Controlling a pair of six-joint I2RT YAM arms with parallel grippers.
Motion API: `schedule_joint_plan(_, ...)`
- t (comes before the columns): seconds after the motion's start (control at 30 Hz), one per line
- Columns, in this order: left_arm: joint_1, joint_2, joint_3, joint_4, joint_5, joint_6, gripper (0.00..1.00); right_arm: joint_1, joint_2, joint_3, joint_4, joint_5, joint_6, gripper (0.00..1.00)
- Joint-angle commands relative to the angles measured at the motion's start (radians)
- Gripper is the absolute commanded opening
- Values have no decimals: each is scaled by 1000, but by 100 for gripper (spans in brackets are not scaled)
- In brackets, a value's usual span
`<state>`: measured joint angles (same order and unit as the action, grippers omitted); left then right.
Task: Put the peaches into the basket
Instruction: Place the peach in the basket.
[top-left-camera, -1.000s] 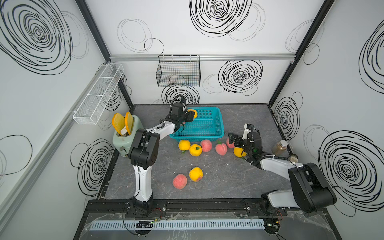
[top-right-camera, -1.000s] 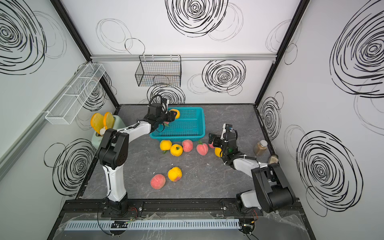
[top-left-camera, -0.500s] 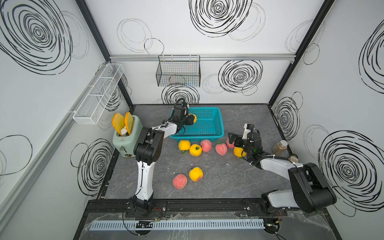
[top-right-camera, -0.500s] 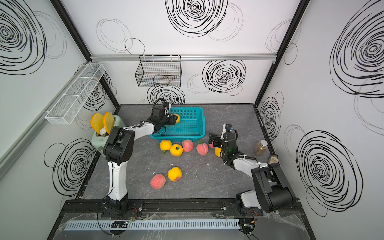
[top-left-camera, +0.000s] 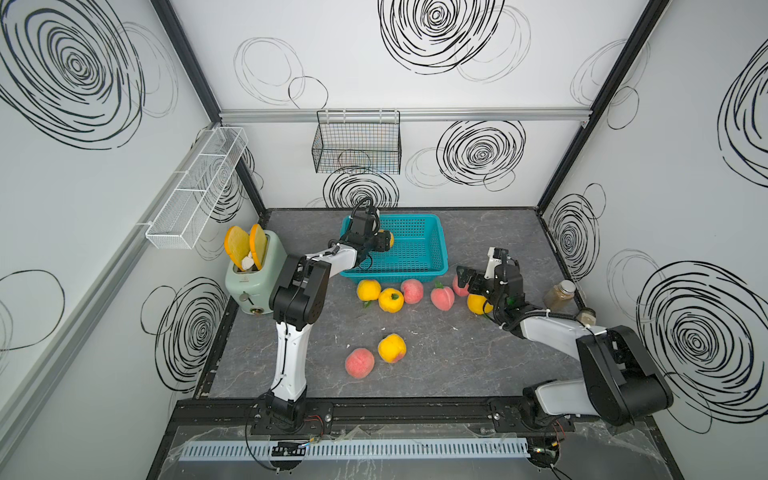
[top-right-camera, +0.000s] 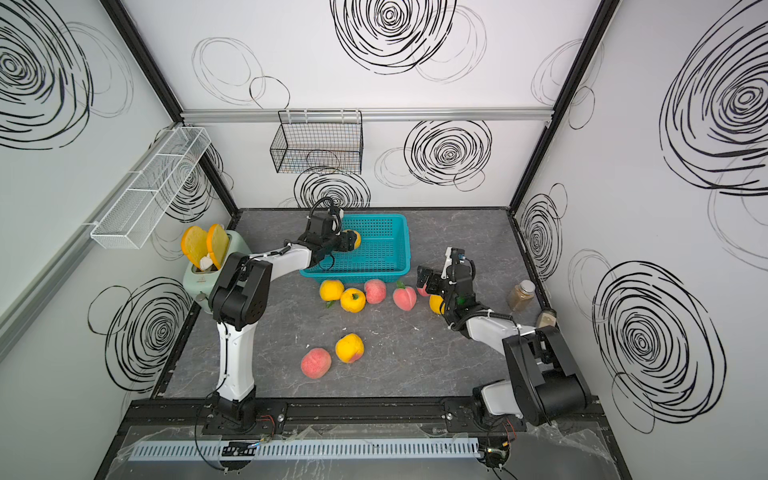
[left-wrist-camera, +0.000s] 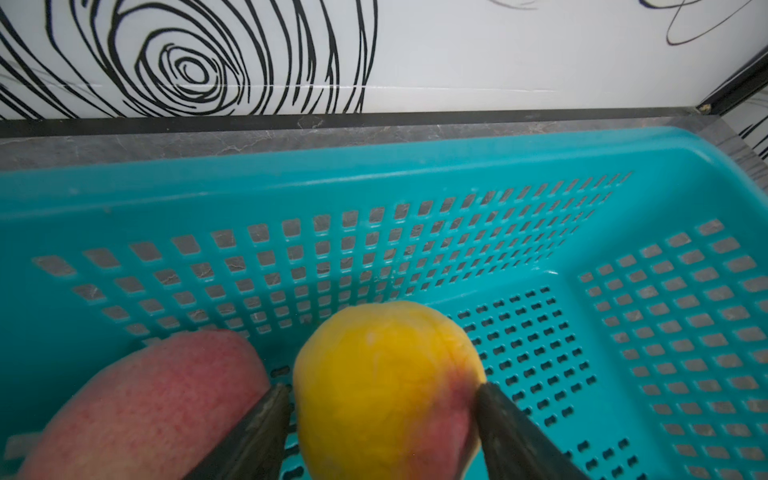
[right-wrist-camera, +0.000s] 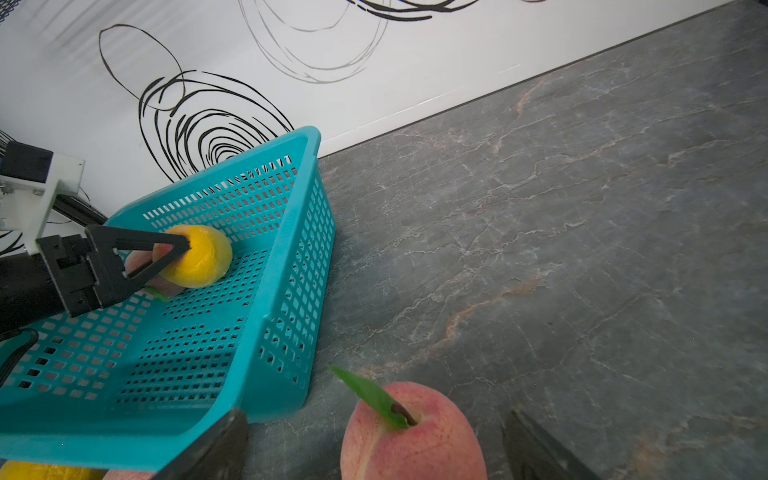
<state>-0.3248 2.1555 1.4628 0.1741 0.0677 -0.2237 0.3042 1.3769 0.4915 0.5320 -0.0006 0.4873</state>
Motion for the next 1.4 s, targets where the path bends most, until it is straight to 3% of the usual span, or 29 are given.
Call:
schedule_joint_plan(0.0,-6,18,28,8,-29,7,80,2,-16,-11,12,7,11,99)
schedule_joint_plan(1.37,-55,-74,31,-4,-60,38,83,3,-16,-12,19,-4,13,99)
